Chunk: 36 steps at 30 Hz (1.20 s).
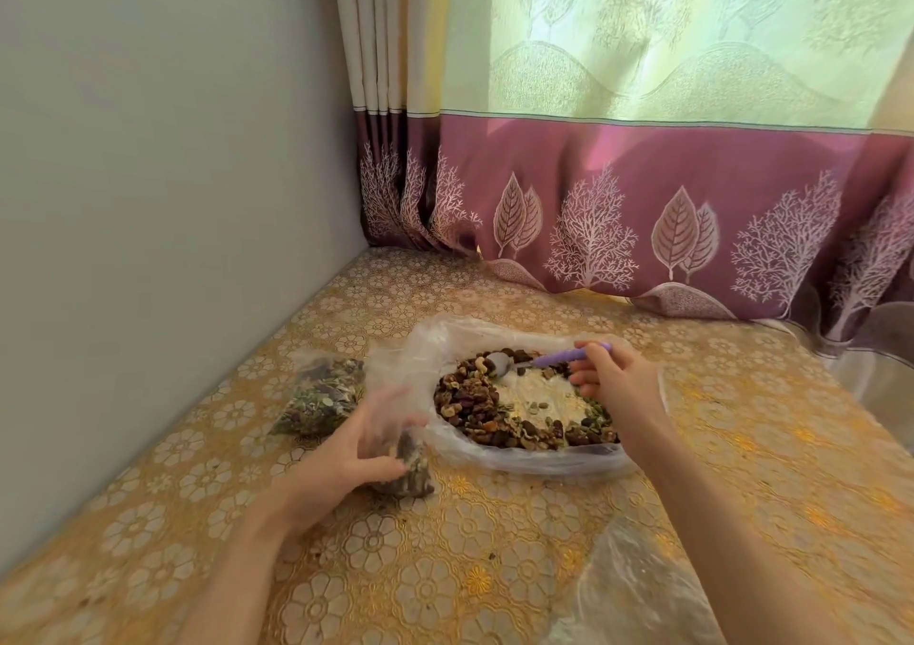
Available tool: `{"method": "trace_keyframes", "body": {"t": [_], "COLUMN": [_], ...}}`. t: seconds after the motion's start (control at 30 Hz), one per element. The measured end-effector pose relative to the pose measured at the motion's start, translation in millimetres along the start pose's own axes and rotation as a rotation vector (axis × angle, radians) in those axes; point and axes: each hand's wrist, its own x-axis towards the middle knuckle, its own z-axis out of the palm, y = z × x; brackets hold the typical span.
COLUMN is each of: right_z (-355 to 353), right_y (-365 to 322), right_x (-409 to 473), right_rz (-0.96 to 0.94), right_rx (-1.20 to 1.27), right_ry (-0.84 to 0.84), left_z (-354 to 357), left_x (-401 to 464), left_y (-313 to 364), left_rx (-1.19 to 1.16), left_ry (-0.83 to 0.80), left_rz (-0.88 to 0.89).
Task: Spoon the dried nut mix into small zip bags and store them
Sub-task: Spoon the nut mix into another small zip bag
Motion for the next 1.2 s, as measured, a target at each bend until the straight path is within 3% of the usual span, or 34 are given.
{"method": "trace_keyframes", "body": {"t": [0.17, 0.33, 0.57, 0.77, 0.93, 1.2], "right_z": [0, 0, -3, -13, -17, -9], "right_y": [6, 6, 8, -1, -11, -48], "right_x": [2, 2, -1, -8, -8, -18], "right_rz": [0.062, 0.145, 0.253, 0.205, 0.188, 0.089], "right_rx": [0.055, 0.097, 0.21, 0.262, 0.313, 0.406], "right_ry": [-0.075, -0.129, -0.002, 0.008, 0.028, -0.053], "left_z": [-3, 0, 10, 13, 18, 23], "left_x": [0, 4, 5, 3, 0, -2], "left_y": [-3, -6, -2, -1, 6, 11], "left_rx": [-0.021, -0.057, 0.071, 0.082, 0.097, 0.125], "left_ry": [0.006, 0.128, 0.219, 0.2, 0.278, 0.284], "left_rz": [0.012, -0.025, 0.011, 0.012, -0.003, -0.01]}}
